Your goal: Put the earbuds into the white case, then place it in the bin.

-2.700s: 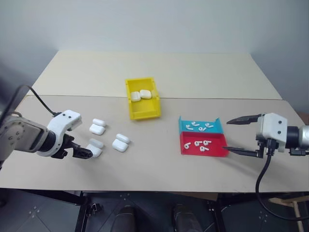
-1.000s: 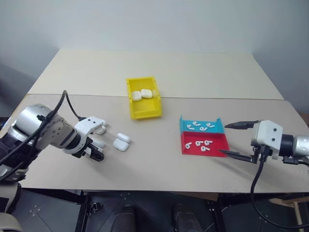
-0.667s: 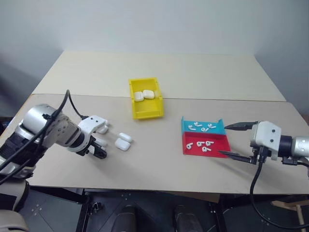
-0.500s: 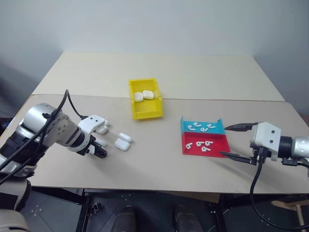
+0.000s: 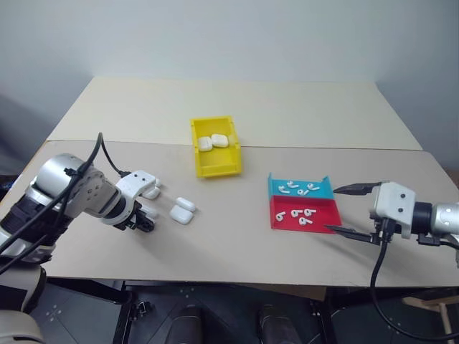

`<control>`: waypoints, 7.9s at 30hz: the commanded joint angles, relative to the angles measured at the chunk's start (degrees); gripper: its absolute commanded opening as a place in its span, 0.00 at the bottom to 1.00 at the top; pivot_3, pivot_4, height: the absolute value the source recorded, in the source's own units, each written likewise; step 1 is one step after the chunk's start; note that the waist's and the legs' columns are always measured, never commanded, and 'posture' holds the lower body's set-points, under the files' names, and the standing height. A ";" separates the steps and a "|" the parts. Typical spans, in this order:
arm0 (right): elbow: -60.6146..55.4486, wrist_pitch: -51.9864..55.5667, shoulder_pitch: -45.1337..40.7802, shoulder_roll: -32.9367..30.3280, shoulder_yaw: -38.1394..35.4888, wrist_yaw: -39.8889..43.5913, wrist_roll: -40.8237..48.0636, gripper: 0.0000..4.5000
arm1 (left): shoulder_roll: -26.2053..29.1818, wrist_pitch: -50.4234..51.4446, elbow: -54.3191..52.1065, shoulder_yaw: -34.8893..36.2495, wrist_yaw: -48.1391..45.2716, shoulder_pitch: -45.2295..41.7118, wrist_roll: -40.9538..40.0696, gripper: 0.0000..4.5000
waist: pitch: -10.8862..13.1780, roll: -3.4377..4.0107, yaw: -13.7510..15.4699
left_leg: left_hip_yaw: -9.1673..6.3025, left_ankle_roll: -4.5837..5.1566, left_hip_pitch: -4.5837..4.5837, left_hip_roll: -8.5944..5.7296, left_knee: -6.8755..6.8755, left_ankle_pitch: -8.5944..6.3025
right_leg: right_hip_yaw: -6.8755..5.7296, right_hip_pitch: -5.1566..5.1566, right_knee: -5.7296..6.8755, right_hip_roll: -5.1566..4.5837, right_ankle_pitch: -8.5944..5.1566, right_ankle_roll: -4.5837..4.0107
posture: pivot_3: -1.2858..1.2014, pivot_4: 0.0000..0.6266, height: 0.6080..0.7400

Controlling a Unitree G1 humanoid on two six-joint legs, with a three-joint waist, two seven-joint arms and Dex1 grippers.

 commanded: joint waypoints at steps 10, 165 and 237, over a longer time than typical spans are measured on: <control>-0.30 -0.77 -2.23 -1.95 -3.45 0.26 0.66 1.00 | 7.62 0.16 -15.12 11.61 -3.69 -1.77 -1.67 0.62 | 0.18 -0.30 -0.26 | -0.02 0.00 -0.27 0.00 0.00 0.00 | -0.01 -0.25 -0.04 0.00 0.00 0.00 | 0.52 0.24 1.00; -8.35 12.36 -29.34 26.92 6.70 9.71 26.39 0.14 | -37.95 -89.45 -10.90 20.98 -54.80 27.37 8.14 0.62 | -0.03 0.02 -0.10 | -0.03 0.07 -0.84 0.08 0.43 -0.04 | -0.05 -0.65 -0.03 0.02 0.16 0.05 | 0.52 0.24 1.00; -2.55 2.74 -26.64 25.59 11.01 12.41 20.93 0.49 | -37.50 -89.58 -10.26 20.41 -56.42 27.99 11.18 0.62 | -0.02 0.02 -0.12 | -0.03 0.07 -0.84 0.08 0.44 -0.04 | -0.05 -0.66 -0.03 0.02 0.16 0.06 | 0.52 0.24 1.00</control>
